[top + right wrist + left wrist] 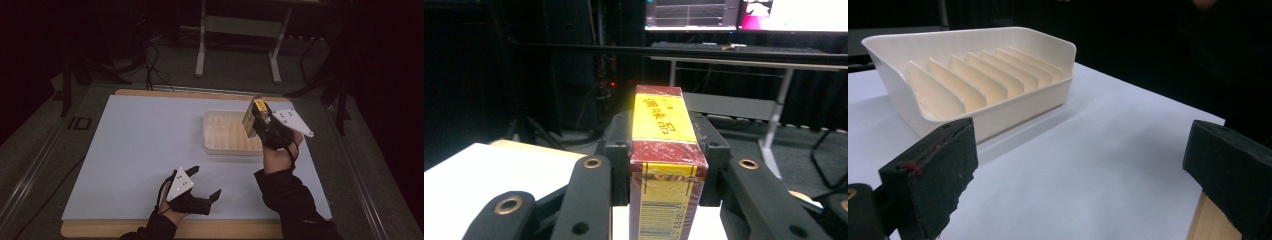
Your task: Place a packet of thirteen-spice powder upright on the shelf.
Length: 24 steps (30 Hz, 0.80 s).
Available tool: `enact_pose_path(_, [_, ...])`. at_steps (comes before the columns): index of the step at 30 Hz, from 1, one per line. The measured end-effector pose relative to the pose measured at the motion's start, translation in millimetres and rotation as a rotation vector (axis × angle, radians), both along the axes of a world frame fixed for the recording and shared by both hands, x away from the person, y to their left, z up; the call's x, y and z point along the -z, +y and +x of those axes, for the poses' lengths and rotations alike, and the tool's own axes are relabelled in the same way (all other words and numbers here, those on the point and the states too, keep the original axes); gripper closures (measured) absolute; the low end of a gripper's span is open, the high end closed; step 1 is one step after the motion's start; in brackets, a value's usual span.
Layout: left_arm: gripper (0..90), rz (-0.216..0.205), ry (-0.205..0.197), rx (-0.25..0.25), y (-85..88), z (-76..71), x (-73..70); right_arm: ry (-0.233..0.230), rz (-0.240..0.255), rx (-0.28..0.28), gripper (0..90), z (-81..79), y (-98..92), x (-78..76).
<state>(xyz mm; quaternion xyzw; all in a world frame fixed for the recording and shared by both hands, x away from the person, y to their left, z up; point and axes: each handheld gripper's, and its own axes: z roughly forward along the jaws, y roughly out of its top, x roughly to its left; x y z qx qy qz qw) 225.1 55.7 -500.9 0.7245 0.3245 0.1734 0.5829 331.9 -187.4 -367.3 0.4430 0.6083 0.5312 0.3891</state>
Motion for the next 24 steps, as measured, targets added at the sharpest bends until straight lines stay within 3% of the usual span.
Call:
enact_pose_path(14, [1.9,-0.006,0.006,-0.049,3.0,1.7,3.5,0.030,0.038,0.109,67.4,34.2,17.2,24.8])
enact_pose_path(17, [1.8,0.012,0.007,-0.061,1.8,1.3,4.4,0.026,0.022,0.127,67.4,39.5,19.5,30.0])
enact_pose_path(24, [0.2,-0.009,0.032,-0.069,3.4,2.9,6.8,0.053,0.036,0.148,67.4,51.4,21.7,45.6])
